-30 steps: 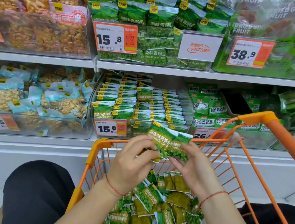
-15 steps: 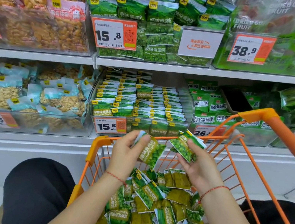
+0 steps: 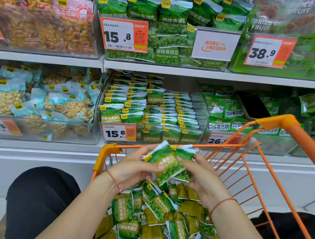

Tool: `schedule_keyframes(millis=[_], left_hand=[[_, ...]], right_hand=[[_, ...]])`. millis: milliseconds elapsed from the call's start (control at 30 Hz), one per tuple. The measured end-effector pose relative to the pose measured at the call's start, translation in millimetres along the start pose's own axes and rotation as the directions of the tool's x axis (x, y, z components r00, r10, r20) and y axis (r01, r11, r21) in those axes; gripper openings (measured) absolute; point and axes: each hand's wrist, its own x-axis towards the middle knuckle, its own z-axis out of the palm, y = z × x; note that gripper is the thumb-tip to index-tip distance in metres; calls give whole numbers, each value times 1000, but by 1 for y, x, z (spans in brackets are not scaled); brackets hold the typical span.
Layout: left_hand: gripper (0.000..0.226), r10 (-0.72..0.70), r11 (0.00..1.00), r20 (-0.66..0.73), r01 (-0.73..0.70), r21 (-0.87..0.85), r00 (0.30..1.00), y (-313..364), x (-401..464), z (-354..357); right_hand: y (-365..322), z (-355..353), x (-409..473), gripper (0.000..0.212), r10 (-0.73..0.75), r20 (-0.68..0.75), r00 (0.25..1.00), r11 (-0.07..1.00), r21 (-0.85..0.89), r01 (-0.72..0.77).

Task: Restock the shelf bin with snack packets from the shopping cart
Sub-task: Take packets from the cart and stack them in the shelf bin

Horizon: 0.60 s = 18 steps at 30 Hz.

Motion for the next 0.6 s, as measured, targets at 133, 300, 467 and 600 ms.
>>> schedule_keyframes(millis=[133,300,467,600], left_hand=[[48,1,1000,-161,4,28,987,-3,4,1],[64,67,995,-204,-79,-54,977,-2,2,-3],[62,52,999,-146,-51,11,988,-6,0,1],[38,-6,1000,-83,4,-30,997,-10,1,7]], right_hand=[[-3,2,-3,44,19,83,996,995,100,-27],[-1,4,-3,65,-33,126,991,991,131,16],[2,5,-8,18,-135,90,987,991,9,135],[2,8,-9,21,-153,49,987,988,20,152]])
